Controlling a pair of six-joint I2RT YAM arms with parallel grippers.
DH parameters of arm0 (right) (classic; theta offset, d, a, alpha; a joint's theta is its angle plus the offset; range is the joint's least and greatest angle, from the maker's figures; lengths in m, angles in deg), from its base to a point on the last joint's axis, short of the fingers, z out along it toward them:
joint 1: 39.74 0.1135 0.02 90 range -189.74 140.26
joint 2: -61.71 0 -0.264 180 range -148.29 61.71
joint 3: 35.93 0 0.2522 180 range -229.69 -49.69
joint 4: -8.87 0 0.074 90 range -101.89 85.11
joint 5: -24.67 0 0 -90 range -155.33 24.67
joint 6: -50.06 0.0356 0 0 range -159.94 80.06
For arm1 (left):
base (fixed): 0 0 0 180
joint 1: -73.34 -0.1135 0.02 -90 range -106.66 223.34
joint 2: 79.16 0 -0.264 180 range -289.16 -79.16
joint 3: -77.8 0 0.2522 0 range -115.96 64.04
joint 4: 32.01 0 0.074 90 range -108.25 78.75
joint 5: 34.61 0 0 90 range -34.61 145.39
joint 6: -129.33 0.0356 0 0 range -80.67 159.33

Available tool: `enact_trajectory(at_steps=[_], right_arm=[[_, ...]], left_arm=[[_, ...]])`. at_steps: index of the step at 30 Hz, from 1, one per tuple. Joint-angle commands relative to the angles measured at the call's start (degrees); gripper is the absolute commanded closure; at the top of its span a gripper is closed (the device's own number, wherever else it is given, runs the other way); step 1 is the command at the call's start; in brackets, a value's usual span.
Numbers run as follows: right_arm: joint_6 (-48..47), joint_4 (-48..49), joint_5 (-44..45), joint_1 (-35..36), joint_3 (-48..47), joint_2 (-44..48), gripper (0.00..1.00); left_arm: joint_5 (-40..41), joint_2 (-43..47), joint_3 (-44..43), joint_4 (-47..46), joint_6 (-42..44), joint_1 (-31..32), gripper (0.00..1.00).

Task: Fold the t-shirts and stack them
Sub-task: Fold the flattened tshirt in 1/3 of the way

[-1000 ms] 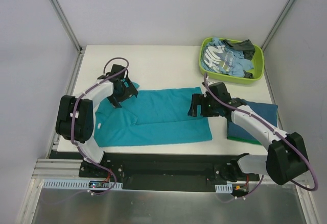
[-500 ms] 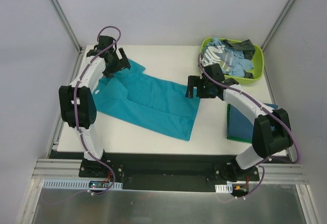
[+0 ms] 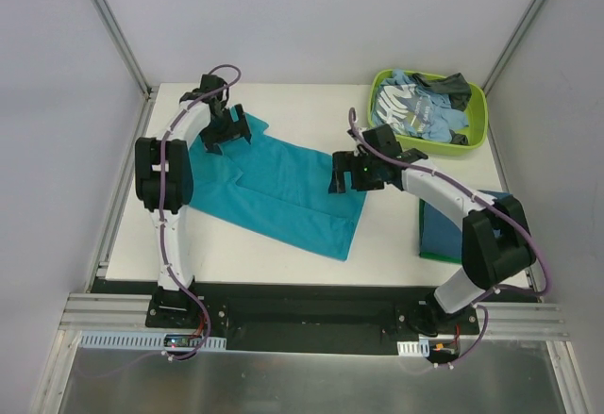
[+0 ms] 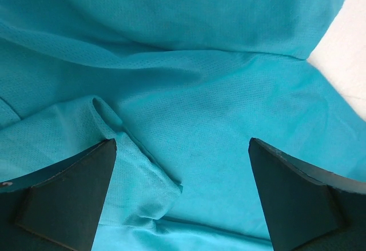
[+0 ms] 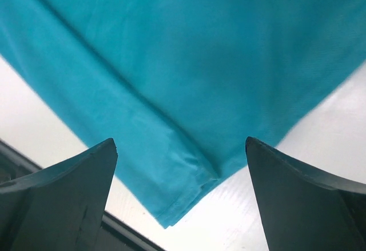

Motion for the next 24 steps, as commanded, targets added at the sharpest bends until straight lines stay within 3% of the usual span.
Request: enact_trajectory(at_steps=[1, 7, 11, 14, 16, 19, 24], right_arm=[[0.17, 1.39, -4.01, 5.72, 1.45, 2.17, 0.04], [4.39, 6.14, -7.97, 13.02, 5.31, 1.29, 0.04], [6.58, 7.37, -6.74, 15.49, 6.63, -2.22, 0.04], [7.82, 7.81, -5.86, 15.58, 7.78, -3.81, 0.04], [8.17, 8.16, -5.43, 15.58, 9.0, -3.29, 0.04], [8.78, 8.25, -3.41, 15.58, 11.63, -1.88, 0.04], [8.26, 8.25, 0.28, 15.58, 15.33, -1.08, 0.04]], left_arm=[[-1.16, 0.03, -3.64, 0.97, 0.02, 0.12, 0.01], [-14.42, 3.8, -2.06, 0.54, 2.39, 0.12, 0.01], [-21.55, 11.69, 6.0, -0.43, 3.88, 0.83, 0.01], [-19.73, 16.28, 11.73, -2.63, 4.41, 0.83, 0.01], [-14.55, 16.64, 12.01, -2.54, 3.89, 0.74, 0.01], [-15.49, 16.29, 12.27, -2.28, 3.19, -0.31, 0.01], [-8.11, 21.37, 18.23, -2.54, 1.52, -3.55, 0.01]])
